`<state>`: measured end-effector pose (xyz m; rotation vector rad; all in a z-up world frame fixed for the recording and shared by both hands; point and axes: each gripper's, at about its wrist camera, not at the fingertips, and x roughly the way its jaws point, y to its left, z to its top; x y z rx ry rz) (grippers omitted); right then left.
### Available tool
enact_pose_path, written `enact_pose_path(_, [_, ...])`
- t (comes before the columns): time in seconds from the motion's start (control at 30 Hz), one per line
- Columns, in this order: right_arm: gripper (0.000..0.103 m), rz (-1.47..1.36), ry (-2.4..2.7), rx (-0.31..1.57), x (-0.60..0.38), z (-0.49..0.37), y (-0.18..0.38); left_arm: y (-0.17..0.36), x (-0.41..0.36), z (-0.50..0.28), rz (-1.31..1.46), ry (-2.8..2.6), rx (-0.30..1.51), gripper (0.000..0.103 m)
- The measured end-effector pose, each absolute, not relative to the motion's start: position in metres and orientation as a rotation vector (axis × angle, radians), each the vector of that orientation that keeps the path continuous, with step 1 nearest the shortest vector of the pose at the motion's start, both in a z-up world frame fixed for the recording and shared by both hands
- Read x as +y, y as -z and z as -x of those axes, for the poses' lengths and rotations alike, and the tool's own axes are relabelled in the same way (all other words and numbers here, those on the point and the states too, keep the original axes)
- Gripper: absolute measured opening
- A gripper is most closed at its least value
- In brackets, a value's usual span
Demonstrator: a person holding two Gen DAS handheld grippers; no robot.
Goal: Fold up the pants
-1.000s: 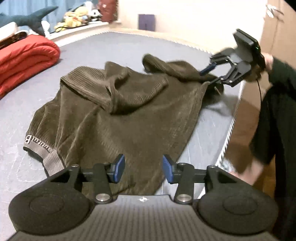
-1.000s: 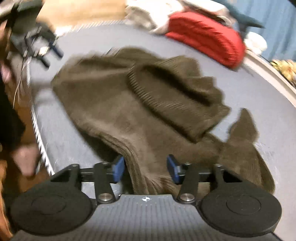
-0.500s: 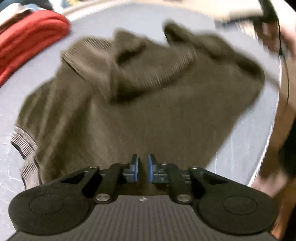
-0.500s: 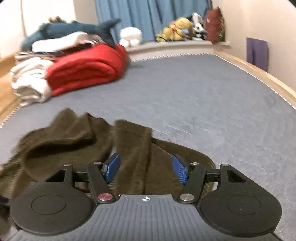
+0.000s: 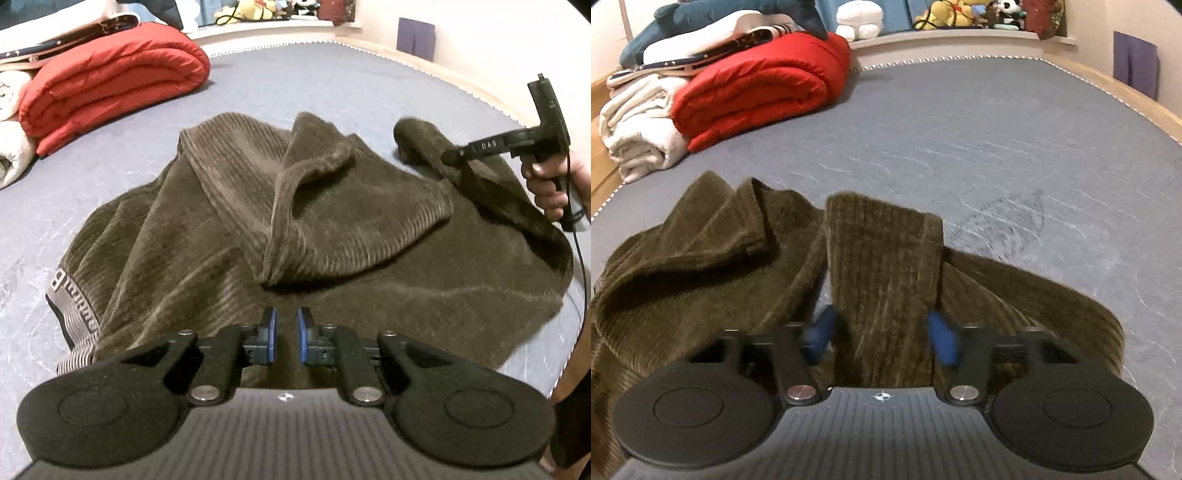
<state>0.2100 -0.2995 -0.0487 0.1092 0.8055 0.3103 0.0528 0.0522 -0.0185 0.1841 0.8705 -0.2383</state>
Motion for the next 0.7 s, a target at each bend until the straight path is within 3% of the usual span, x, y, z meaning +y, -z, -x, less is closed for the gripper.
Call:
enact_pose_path(0.03, [0.011,-0.11,-0.315,0.796,-0.3,-0.209,0.046,0.016,0.049,-0.054,-0.181,0.238,0.861,0.014])
enact_pose_path(0.07, [0.011,-0.105,-0.319,0.776,-0.302,-0.206,0.041,0.013,0.048,-0.055,-0.177,0.24,0.853,0.014])
enact_pose_path(0.2, [0.01,-0.154,-0.31,0.67,-0.326,-0.185,0.005,-0.002,0.039,-0.058,-0.146,0.259,0.819,0.014])
enact_pose_path(0.33, [0.009,-0.321,-0.192,0.442,-0.395,-0.128,-0.048,-0.016,0.029,-0.053,-0.114,0.298,0.785,0.014])
enact_pose_path(0.47, [0.009,-0.533,0.191,0.269,-0.483,-0.05,-0.043,-0.016,0.017,-0.046,-0.122,0.341,0.791,0.014])
enact_pose_path(0.7, [0.009,-0.852,0.654,0.659,-0.589,0.001,0.069,-0.001,-0.005,-0.041,-0.176,0.397,0.827,0.017])
